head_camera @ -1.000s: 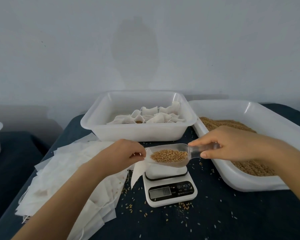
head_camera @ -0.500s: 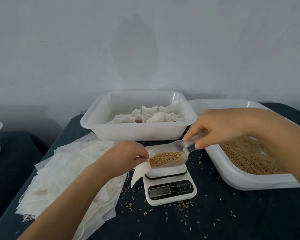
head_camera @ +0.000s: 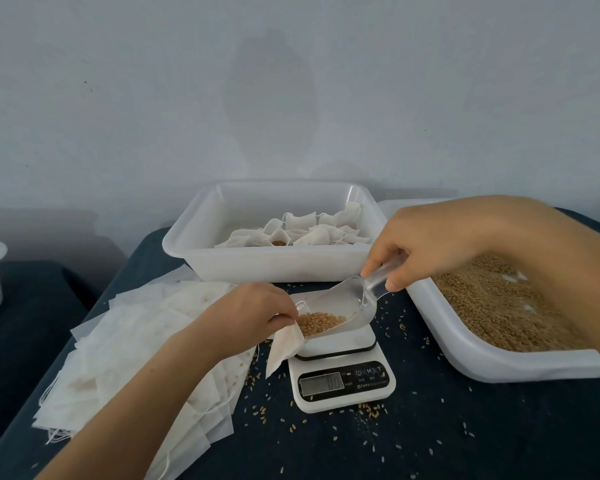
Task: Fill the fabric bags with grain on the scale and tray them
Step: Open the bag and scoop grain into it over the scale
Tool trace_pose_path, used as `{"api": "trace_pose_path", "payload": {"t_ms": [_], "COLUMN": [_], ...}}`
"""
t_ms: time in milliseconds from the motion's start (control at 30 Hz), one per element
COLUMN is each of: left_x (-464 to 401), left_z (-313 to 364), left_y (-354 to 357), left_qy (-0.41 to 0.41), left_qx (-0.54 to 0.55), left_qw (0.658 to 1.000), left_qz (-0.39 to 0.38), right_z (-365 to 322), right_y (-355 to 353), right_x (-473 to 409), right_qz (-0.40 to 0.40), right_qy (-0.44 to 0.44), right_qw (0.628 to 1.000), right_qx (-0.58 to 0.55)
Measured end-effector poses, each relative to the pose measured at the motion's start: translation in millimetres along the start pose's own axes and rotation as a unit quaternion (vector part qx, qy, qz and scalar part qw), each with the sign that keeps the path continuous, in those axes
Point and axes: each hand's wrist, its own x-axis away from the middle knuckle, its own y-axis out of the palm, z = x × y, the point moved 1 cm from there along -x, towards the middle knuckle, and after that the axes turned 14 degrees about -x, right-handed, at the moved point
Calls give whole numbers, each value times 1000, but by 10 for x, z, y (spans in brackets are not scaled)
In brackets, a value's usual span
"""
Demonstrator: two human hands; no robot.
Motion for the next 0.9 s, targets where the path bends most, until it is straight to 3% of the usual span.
{"api": "trace_pose_path", "payload": {"t_ms": [300,533,733,900], "left_x": [27,106,135,21], "left_z": [-2,-81,-153,-117], "left_y": [8,-14,-51,-140], "left_qy": [-5,-22,-66,-94], "left_qx": [7,34,59,60], "left_qw": [1000,998,993,989], "left_qz": [16,51,76,94], "right_z": [25,449,759,952], "right_y": [29,340,606,652], "right_x": [-24,-22,42,227], "right_qz": [-2,31,112,226], "right_qy": [-7,-27,-54,-33], "right_qw": [1000,993,964,909], "right_qx": [-3,-112,-236,-348]}}
